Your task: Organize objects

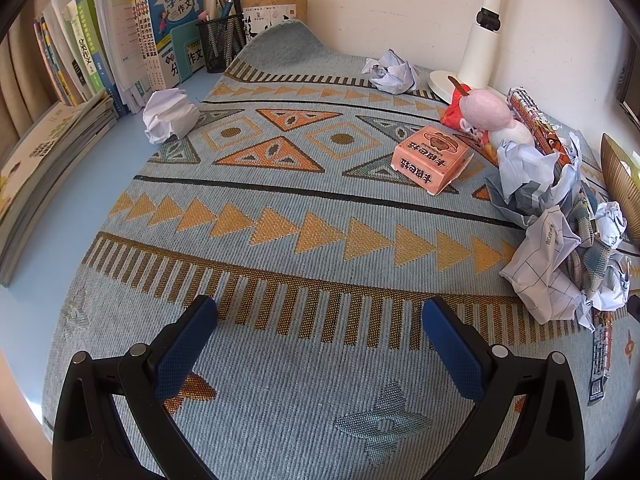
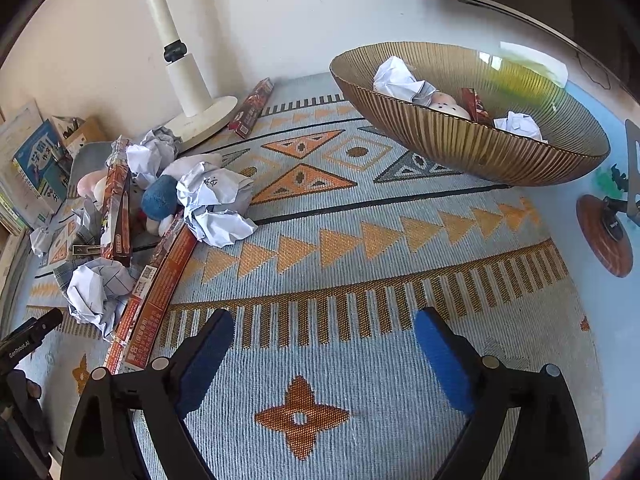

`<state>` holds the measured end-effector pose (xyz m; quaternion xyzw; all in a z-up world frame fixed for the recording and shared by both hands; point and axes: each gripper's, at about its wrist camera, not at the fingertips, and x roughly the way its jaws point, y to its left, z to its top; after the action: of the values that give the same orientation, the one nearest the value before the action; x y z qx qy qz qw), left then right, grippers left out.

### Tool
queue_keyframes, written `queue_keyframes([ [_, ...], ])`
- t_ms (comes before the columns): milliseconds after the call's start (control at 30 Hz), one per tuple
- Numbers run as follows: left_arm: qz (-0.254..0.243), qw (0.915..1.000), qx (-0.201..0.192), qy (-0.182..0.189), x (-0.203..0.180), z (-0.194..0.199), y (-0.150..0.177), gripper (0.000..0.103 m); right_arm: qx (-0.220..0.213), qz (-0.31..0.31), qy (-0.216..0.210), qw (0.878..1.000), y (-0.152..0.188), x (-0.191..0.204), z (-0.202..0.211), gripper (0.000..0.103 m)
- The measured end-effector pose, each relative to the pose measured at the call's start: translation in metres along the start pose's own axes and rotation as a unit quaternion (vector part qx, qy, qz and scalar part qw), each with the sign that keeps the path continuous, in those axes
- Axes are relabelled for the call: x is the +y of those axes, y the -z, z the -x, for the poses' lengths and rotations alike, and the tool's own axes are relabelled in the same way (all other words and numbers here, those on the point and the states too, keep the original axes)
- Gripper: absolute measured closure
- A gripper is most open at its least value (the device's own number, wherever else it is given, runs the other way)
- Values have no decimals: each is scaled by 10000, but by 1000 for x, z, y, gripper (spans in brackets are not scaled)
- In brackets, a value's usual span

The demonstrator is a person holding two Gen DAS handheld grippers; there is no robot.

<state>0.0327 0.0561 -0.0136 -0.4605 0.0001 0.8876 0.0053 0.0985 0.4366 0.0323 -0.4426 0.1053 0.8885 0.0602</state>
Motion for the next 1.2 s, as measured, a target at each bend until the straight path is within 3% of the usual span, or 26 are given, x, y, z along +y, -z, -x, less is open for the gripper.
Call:
queue_keyframes([
  [200, 5, 9999, 5, 124, 2, 3, 0, 1, -3, -13, -81, 10000, 0, 0, 0, 9],
  [333, 466, 9952, -164, 841, 30, 16, -3, 1, -9, 2, -107, 9999, 1, 2, 1, 8],
  [400, 606, 9925, -277, 1027, 49, 19, -11, 1, -49, -6, -143, 9999, 1, 2, 3, 8],
  [533, 588, 9952, -573, 535, 89, 19, -43, 1, -130, 80, -213, 9997, 1, 5, 6, 8],
  [667, 822, 9926, -859, 230, 131, 6, -89, 1, -279, 205, -370, 9987, 2, 10, 14, 8],
  [767, 651, 9948, -783, 83, 146, -19, -117, 1, -260, 138, -726, 9969, -1, 14, 20, 8],
  [867, 545, 9958, -729, -33, 150, -41, -134, 1, -117, -258, -1447, 9891, -9, 18, 20, 8],
  [933, 507, 9963, -695, 14, 150, -53, -140, 2, -58, -285, -1410, 9896, -18, 29, 16, 8],
  [967, 493, 9964, -693, 29, 149, -57, -141, 4, -96, -231, -1199, 9925, -23, 35, 13, 8],
  [1033, 447, 9970, -632, 97, 146, -66, -141, 36, -222, -88, -895, 9957, -35, 45, 6, 8],
  [1100, 373, 9973, -618, -143, 143, -72, -141, 50, -323, -8, -766, 9965, -48, 53, -4, 8],
  [1200, 497, 9958, -768, -15, 151, -67, -138, 58, -264, 146, -763, 9966, -62, 61, -24, 22],
])
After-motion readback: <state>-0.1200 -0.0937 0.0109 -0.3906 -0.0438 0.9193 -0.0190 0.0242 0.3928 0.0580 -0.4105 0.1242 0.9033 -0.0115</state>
